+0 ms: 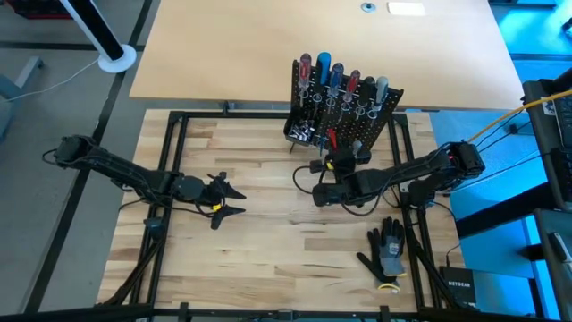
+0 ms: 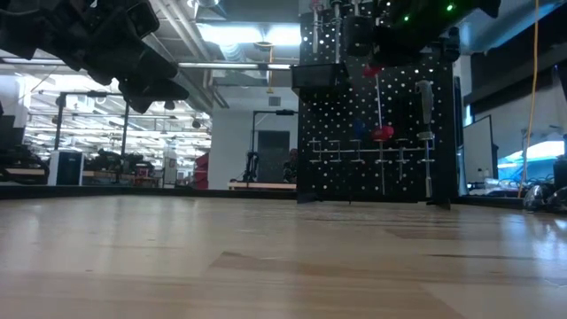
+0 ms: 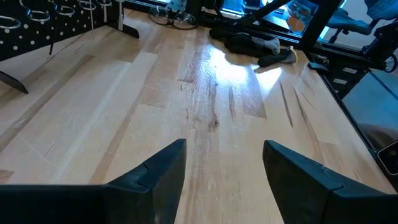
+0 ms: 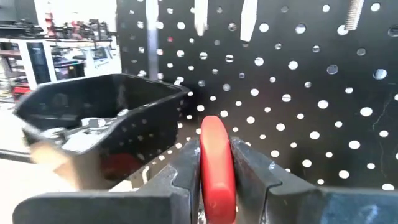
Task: Hang tools onto peg board
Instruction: Hang the red allen wrench on the black pegboard
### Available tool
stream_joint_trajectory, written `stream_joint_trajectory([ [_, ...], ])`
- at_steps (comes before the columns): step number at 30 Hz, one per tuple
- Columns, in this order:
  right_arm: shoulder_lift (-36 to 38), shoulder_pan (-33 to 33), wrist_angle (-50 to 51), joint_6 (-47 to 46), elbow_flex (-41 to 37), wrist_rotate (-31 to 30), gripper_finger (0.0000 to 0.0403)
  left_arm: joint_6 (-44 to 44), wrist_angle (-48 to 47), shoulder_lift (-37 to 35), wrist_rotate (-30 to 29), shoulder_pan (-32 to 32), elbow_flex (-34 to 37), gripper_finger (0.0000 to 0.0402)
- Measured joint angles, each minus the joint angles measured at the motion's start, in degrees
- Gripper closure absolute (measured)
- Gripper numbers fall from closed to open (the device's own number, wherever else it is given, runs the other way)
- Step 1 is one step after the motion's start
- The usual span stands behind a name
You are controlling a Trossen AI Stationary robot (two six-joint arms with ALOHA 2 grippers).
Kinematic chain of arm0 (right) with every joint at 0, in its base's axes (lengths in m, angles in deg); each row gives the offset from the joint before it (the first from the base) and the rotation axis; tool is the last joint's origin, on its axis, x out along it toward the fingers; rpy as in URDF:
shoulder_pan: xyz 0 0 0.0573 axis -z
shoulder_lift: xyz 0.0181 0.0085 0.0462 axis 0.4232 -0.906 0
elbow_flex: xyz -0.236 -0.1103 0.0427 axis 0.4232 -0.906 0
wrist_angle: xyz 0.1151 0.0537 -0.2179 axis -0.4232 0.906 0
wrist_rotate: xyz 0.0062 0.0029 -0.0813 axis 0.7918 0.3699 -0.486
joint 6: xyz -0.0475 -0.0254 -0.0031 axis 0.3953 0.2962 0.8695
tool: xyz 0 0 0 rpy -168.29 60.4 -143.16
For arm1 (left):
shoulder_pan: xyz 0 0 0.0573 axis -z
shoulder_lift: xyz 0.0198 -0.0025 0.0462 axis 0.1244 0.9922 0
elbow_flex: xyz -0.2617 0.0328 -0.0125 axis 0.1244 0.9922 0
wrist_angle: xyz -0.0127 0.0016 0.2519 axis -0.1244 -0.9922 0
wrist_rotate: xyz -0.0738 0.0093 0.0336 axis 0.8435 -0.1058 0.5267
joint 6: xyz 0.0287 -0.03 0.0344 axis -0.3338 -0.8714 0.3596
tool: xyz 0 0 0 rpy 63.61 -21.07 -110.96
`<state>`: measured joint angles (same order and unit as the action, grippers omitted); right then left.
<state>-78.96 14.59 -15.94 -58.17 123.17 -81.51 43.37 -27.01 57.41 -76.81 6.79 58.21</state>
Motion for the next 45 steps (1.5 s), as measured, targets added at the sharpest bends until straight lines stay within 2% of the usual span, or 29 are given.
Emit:
stream_joint_trajectory([
  [9,-1.3,3.1,0.0,0.1,0.0,-0.1,0.0333,0.9,0.0,0.0,-0.5,-0.1,0.0,0.0199],
  [26,-4.3,4.0,-3.1,0.4,0.0,-0.7,0.0333,1.3,0.0,0.0,-0.6,-0.1,0.0,0.0199],
  [31,-4.3,5.3,-6.0,4.7,0.0,-0.8,0.0333,1.3,0.1,0.0,-0.7,-0.1,0.0,0.0199],
  [45,-4.1,7.2,-5.6,7.3,0.7,-0.8,0.0333,1.3,0.0,0.0,-0.8,-0.1,0.0,0.0199],
])
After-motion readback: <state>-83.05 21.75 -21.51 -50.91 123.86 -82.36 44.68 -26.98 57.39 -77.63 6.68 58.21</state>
